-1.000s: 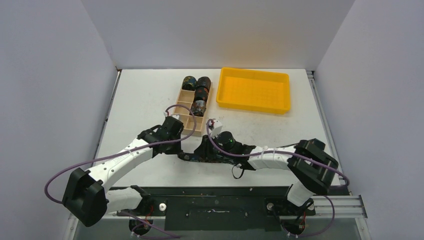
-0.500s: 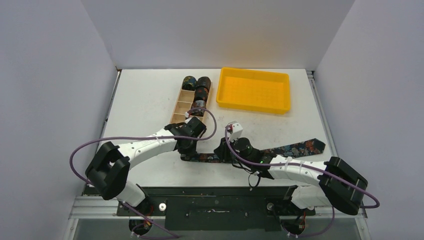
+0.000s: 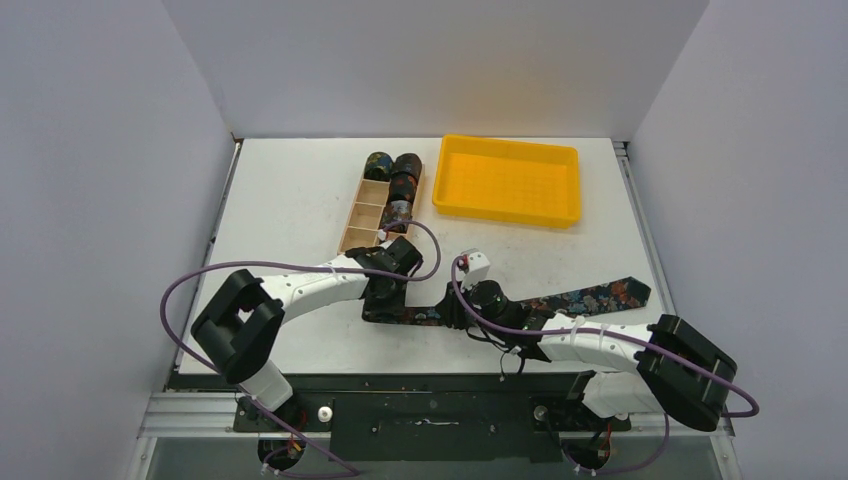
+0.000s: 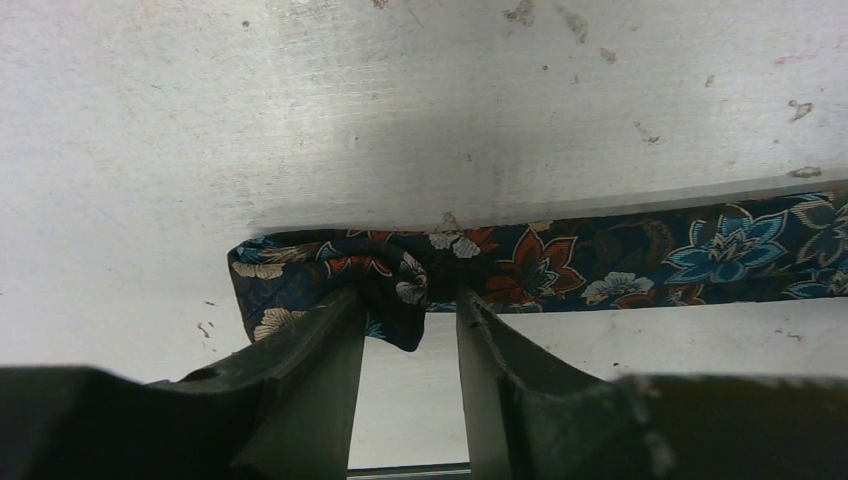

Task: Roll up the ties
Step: Roll the tie at the center of the board.

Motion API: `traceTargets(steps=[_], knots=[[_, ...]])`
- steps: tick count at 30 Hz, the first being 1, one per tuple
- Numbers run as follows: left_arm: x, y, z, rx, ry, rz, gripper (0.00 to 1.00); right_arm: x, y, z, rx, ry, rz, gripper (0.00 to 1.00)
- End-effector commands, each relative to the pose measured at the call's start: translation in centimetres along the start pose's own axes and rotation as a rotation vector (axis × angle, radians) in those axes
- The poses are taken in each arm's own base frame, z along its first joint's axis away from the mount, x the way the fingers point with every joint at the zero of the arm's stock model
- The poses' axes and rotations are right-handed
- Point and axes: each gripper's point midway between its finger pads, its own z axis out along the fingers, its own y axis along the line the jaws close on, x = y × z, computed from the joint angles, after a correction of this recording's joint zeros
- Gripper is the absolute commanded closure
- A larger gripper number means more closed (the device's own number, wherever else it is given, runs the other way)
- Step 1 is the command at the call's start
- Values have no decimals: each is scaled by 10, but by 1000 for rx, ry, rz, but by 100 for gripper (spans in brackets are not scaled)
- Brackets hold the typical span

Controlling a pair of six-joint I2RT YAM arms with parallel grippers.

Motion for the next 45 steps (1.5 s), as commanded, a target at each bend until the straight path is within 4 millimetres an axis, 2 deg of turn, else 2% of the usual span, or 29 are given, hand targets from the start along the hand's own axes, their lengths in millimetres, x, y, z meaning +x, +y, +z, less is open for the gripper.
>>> traceTargets(steps=[1,6,10,12,16,18,21,22,23,26,29,32,34,36,39,43,45], knots=[[-23,-24,-19,99,-71,-40,61,-17,-2,-2,11,-64,3,76],[-31,-24,-38,138,-113,-67,58,-23,-1,-4,18,-68,-7,68],[-39,-18,-59,173,-174,-111,57,-30,2,-8,13,-65,-24,40],[-44,-12,-70,195,-214,-147,55,-34,8,-9,-3,-55,-24,37],[-51,12,-83,244,-330,-256,51,-41,25,-5,-58,-35,20,42],[-50,27,-80,282,-391,-370,40,-44,45,2,-130,-12,49,46],[-46,48,-73,370,-493,-553,21,-43,64,16,-165,16,76,54],[-40,60,-67,387,-524,-615,10,-43,69,21,-168,26,78,56],[-42,63,-69,413,-553,-659,1,-42,74,26,-169,38,80,59],[-38,81,-72,459,-652,-751,4,-44,81,36,-159,34,83,64],[-38,96,-80,445,-726,-792,3,-50,68,41,-73,-14,78,65],[-37,110,-80,402,-763,-848,4,-57,58,41,-47,-56,99,57],[-35,116,-77,382,-766,-883,4,-63,52,40,-94,-68,176,50],[-36,114,-77,400,-760,-886,4,-66,52,40,-169,-37,196,49],[-39,99,-74,474,-738,-841,3,-69,57,42,-154,-31,133,51],[-37,89,-64,479,-689,-776,0,-58,70,48,-101,2,43,55],[-36,81,-63,492,-661,-705,8,-52,72,54,-62,23,11,57]])
